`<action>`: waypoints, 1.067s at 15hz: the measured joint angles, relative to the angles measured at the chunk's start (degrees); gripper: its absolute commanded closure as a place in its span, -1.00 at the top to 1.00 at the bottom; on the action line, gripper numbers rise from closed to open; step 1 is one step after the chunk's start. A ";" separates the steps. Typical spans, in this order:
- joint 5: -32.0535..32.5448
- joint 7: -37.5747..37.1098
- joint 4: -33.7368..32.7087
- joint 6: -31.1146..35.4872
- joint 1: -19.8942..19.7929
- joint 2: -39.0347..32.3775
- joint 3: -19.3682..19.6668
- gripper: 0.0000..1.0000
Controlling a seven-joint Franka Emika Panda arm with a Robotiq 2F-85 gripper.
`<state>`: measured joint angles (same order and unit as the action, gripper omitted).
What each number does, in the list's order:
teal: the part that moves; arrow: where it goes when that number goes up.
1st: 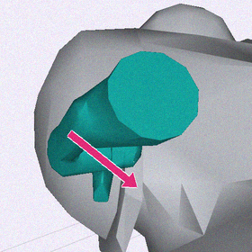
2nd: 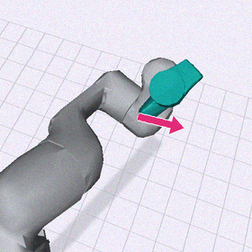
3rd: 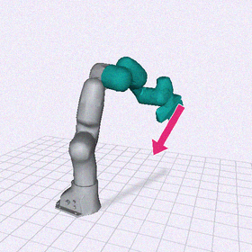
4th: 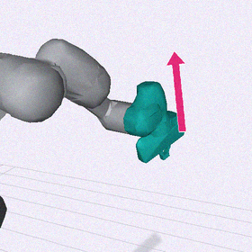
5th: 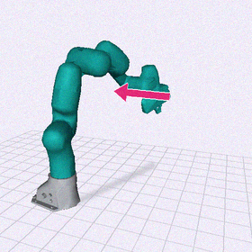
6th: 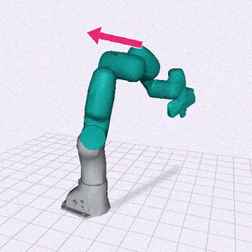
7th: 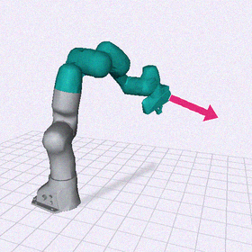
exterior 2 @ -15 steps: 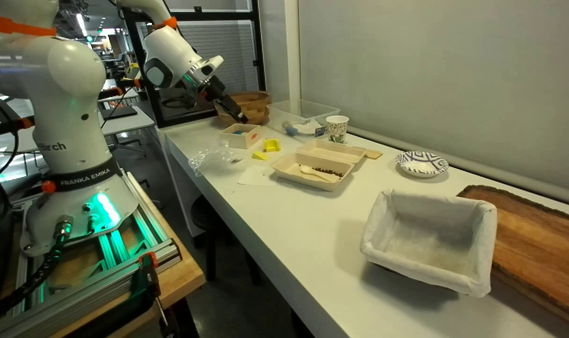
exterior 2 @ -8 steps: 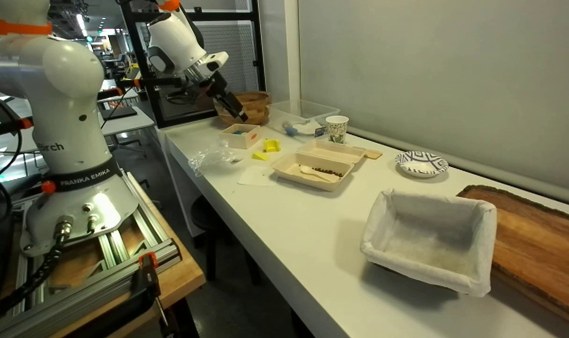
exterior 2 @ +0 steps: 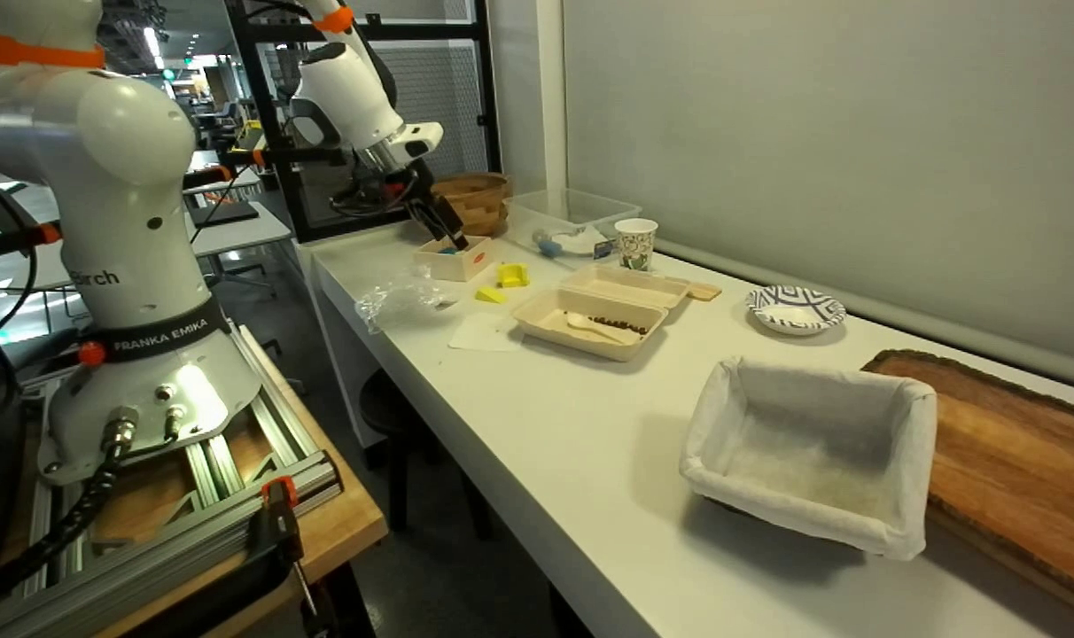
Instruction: Pile up the yellow blocks on the let
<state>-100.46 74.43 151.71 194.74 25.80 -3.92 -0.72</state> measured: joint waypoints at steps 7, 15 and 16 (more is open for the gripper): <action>19.87 -0.44 -3.46 -16.42 -8.74 -6.81 3.14 1.00; 32.60 -2.22 -8.60 -19.75 -9.27 -13.33 6.14 1.00; 33.48 -2.42 -8.89 -19.79 -9.23 -13.97 6.30 1.00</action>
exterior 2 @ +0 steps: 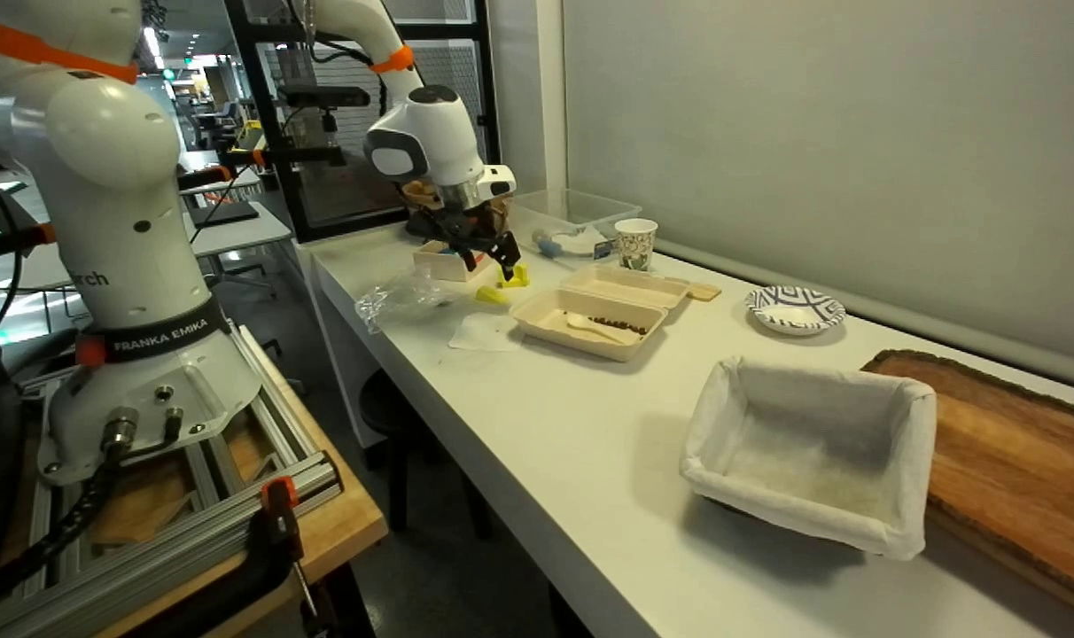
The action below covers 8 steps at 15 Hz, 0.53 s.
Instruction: Pile up the yellow blocks on the let
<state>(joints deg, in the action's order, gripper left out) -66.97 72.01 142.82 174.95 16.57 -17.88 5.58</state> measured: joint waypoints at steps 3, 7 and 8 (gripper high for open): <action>2.76 -1.09 -0.41 -1.27 0.31 -1.59 0.47 1.00; 5.58 -3.09 -0.45 -1.97 0.78 -3.19 1.19 1.00; 5.74 -3.22 -0.53 -1.97 0.79 -3.44 1.22 1.00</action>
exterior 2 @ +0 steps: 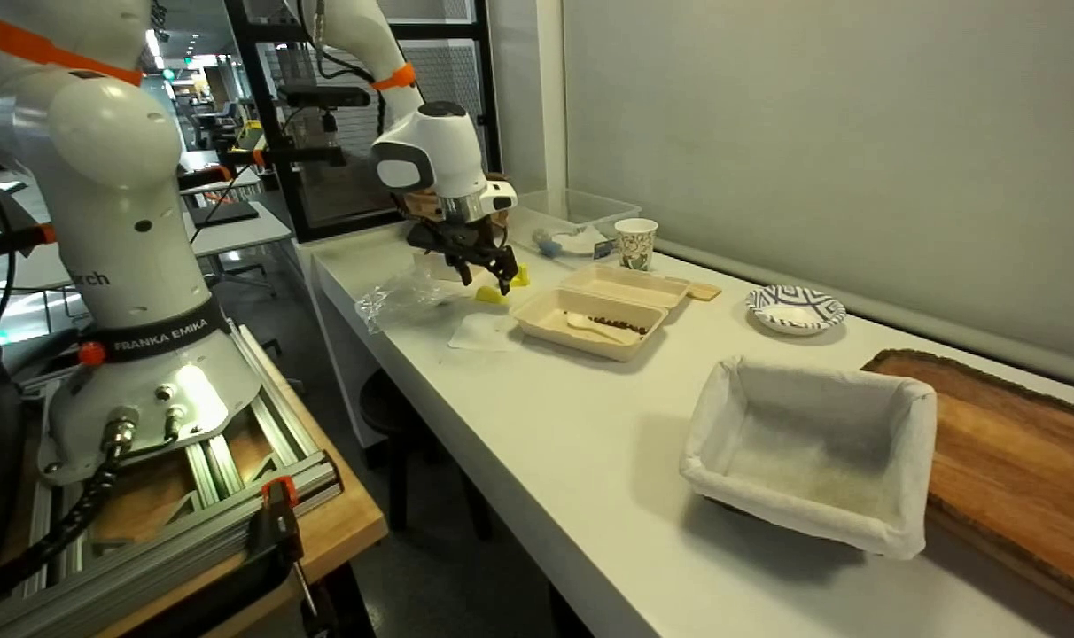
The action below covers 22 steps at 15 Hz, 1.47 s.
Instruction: Pile up the yellow blocks on the let
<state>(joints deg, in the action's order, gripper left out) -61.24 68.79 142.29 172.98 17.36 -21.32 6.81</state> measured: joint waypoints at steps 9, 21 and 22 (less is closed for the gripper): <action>3.92 -1.64 -1.42 -0.08 1.00 -2.24 1.26 1.00; 5.23 -3.87 -3.70 -0.08 3.71 -5.82 2.59 0.94; 5.24 -4.00 -3.84 -0.08 3.89 -6.02 2.78 0.67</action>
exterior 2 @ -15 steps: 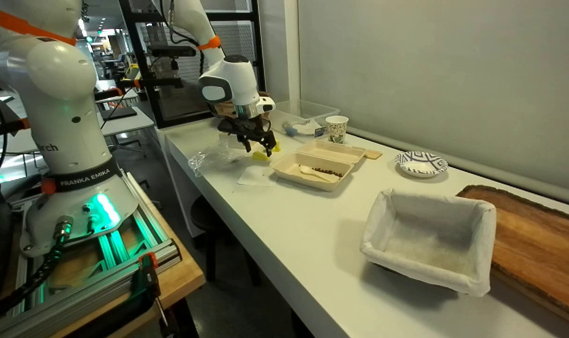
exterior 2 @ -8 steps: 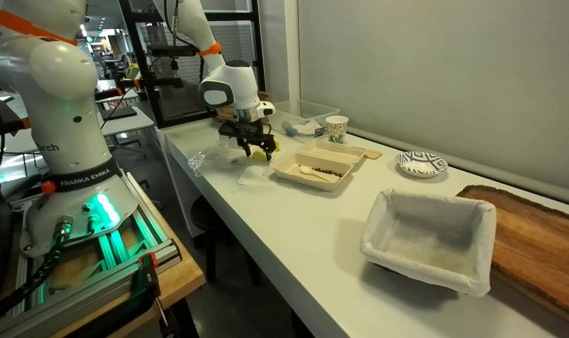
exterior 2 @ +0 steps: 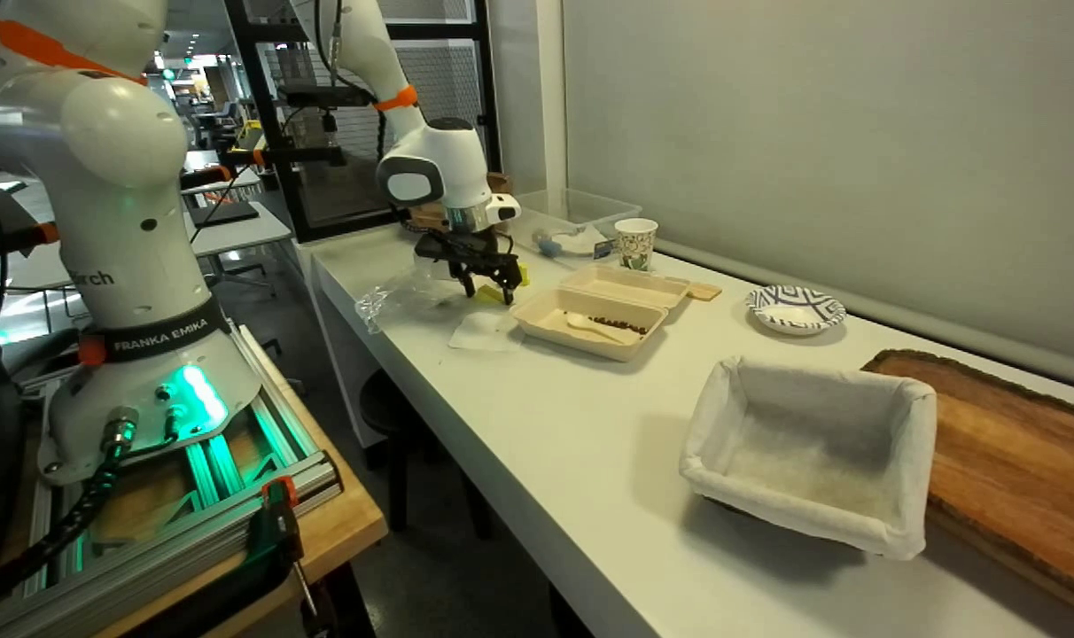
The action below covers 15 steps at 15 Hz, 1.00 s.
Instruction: Pile up the yellow blocks on the let
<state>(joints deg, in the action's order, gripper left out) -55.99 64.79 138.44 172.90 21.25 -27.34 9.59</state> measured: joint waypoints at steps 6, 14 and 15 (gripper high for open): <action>0.12 -0.60 -0.51 0.00 1.17 0.13 1.26 0.09; 1.43 -1.80 -0.58 0.00 4.01 0.75 3.40 -0.39; 1.63 -2.11 -0.58 0.00 4.57 0.92 3.78 -0.41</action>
<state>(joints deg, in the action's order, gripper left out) -54.36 62.68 137.86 172.90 25.83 -26.42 13.37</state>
